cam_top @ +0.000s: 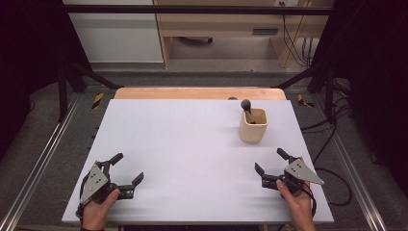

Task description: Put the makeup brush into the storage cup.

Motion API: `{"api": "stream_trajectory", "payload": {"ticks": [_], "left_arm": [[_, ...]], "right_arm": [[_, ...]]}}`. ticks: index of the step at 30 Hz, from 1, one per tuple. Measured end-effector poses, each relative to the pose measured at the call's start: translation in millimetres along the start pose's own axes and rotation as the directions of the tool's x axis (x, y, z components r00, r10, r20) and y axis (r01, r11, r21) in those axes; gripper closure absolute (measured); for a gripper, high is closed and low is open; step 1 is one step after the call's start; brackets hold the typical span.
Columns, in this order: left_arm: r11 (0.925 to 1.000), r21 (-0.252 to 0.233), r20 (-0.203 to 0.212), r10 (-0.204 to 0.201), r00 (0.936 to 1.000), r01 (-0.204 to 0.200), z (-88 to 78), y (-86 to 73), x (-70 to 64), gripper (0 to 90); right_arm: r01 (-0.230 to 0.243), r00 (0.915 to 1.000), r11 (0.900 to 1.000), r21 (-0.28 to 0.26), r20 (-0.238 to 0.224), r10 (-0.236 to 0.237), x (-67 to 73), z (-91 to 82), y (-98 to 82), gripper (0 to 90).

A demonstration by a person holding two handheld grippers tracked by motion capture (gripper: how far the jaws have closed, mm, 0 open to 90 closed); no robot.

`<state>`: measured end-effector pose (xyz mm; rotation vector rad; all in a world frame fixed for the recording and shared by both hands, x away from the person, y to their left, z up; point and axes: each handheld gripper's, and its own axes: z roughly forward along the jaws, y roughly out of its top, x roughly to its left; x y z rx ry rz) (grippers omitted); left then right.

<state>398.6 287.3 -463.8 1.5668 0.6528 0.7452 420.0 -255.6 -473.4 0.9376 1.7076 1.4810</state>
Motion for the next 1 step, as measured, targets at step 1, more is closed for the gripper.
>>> {"api": "stream_trajectory", "payload": {"ticks": [1], "left_arm": [[1.0,-0.002,0.0,-0.003,1.0,0.003,0.3,0.0,-0.2,1.7]], "right_arm": [[0.004,1.0,1.0,-0.004,0.001,-0.004,-0.5,-0.2,0.1,2.8]]}}
